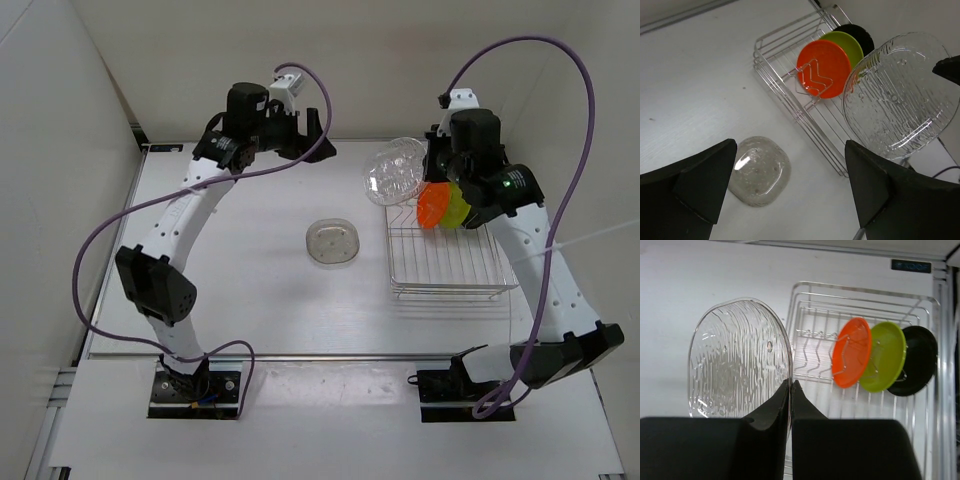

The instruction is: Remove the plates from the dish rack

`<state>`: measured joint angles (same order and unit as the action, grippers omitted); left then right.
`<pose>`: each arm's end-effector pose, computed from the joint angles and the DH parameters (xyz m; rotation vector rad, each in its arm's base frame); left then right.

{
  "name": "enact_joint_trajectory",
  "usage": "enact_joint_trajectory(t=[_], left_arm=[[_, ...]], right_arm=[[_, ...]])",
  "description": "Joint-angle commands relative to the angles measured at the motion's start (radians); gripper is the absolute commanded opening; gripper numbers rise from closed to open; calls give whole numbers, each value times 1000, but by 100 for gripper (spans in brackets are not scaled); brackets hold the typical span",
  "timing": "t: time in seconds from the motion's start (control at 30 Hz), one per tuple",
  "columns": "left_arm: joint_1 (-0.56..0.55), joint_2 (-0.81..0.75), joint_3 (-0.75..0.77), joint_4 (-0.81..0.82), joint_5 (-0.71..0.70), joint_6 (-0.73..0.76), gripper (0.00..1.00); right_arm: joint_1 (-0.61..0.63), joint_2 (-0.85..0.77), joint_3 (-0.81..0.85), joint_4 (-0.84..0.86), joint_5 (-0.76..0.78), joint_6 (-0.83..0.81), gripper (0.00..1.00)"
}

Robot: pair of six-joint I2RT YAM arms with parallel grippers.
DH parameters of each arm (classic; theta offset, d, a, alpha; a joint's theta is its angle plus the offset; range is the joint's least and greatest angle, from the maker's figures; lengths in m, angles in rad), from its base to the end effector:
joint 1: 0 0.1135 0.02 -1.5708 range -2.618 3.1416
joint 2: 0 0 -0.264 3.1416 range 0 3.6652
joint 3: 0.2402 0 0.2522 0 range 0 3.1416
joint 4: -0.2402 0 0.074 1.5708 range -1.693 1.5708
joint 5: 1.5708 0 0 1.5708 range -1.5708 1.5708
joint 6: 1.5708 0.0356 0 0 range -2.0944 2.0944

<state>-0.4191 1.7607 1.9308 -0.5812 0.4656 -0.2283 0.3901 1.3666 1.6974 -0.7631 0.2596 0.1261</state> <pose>0.3571 -0.1766 0.4311 0.5042 1.9790 -0.8740 0.2597 0.0969 0.4629 -0.0967 1.9861 0.0736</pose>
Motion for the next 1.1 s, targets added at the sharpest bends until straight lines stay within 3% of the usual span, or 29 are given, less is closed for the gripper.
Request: enact_joint_trajectory(t=[0.0,0.43,1.07], left_arm=[[-9,42,45,7,130,-63,100],[-55,164,168,15,266,-114,100],[-73,243,226,6,318,-125,97]], right_arm=[[6,-76,-25,118,-94,56,0],[6,-38,-45,146,-23,113,0],[15,25,50,140,-46,104,0]])
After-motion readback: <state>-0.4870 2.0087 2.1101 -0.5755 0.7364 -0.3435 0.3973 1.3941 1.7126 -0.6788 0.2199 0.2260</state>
